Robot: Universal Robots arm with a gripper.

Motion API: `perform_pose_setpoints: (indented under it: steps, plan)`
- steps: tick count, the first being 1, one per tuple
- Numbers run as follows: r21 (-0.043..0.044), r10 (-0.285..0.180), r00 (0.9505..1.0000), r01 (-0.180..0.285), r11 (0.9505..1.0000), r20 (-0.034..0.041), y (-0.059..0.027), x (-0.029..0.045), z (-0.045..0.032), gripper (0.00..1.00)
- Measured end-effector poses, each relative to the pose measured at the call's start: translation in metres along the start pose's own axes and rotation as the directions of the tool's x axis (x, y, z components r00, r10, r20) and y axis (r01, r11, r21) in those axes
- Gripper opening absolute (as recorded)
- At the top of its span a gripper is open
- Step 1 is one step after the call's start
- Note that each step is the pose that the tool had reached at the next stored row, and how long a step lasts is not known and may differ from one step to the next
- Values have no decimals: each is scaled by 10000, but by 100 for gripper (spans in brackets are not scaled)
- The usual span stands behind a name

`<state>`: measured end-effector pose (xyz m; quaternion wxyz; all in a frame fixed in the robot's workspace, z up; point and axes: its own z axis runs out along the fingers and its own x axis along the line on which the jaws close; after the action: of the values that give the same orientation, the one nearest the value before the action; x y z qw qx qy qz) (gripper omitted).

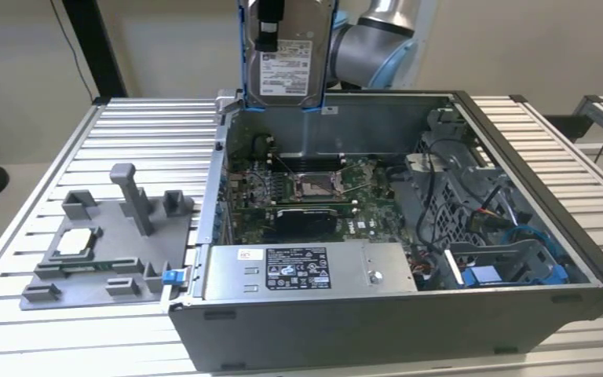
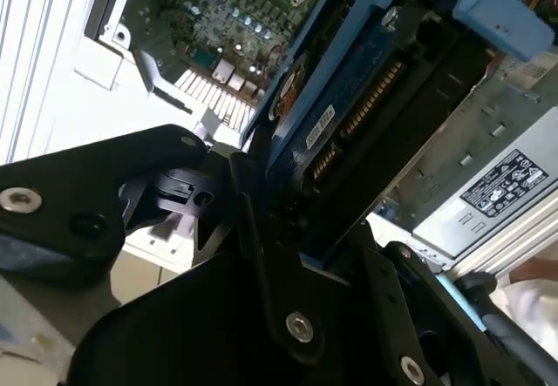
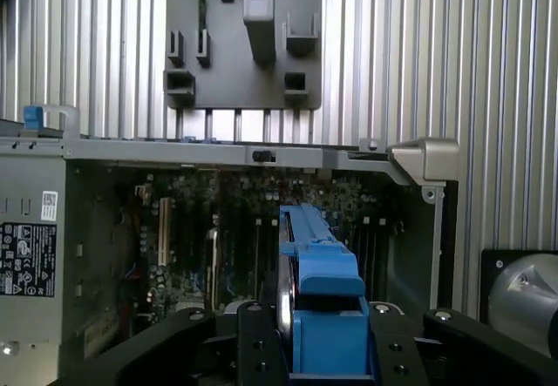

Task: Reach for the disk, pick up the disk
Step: 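Pick up the disk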

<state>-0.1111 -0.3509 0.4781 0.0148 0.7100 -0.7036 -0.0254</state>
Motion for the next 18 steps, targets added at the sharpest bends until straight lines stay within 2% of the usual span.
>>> perform_pose_setpoints:
  steps: [18]
  plan:
    - [-14,0,10000,0,10000,0,-455,27,-26,0]
